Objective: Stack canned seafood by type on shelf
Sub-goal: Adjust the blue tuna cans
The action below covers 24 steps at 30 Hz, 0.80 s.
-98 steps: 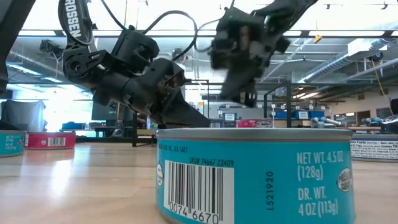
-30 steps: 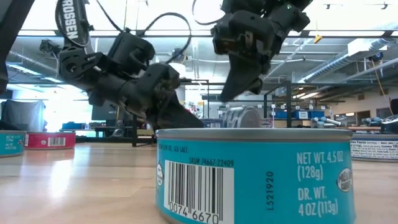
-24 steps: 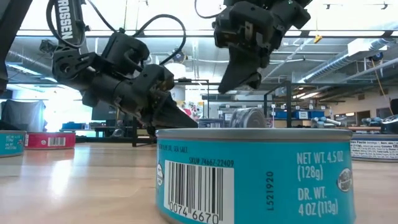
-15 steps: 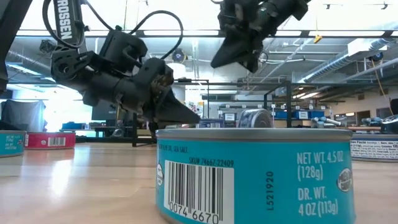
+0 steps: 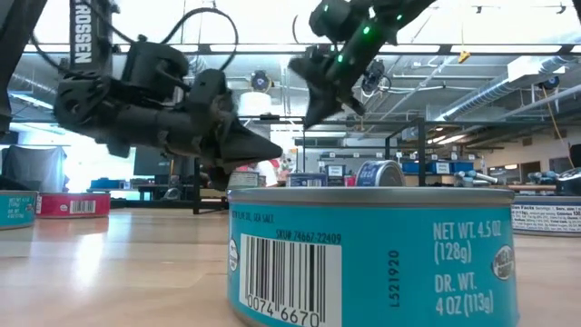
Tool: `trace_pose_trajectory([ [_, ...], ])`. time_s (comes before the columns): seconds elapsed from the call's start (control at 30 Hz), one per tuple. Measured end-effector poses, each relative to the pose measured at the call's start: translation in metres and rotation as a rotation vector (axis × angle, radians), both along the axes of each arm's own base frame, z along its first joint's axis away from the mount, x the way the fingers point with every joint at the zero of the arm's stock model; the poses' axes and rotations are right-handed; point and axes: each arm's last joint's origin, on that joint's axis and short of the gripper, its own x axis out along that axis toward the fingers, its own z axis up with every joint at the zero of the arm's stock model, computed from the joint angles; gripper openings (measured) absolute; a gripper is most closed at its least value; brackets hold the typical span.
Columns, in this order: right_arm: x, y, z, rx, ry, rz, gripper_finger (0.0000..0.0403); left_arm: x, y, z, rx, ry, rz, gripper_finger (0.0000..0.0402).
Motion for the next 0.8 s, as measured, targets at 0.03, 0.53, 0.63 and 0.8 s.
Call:
trace_pose_trajectory([
  [0.03, 0.001, -0.006, -0.003, -0.007, 0.025, -0.027, 0.0005, -0.004, 0.0, -0.001, 0.001, -0.009, 0.015, 0.0003],
  [0.53, 0.01, -0.043, -0.06, 0.076, 0.191, -0.124, 0.0004, -0.024, 0.001, -0.005, -0.012, -0.035, 0.089, 0.0003],
  [0.63, 0.008, -0.041, -0.063, 0.102, 0.225, -0.112, 0.0004, -0.024, 0.001, -0.005, -0.012, -0.034, 0.089, 0.0003],
  [0.8, 0.007, -0.034, -0.063, 0.133, 0.263, -0.079, 0.0004, -0.024, 0.001, -0.005, -0.012, -0.029, 0.089, 0.0003],
])
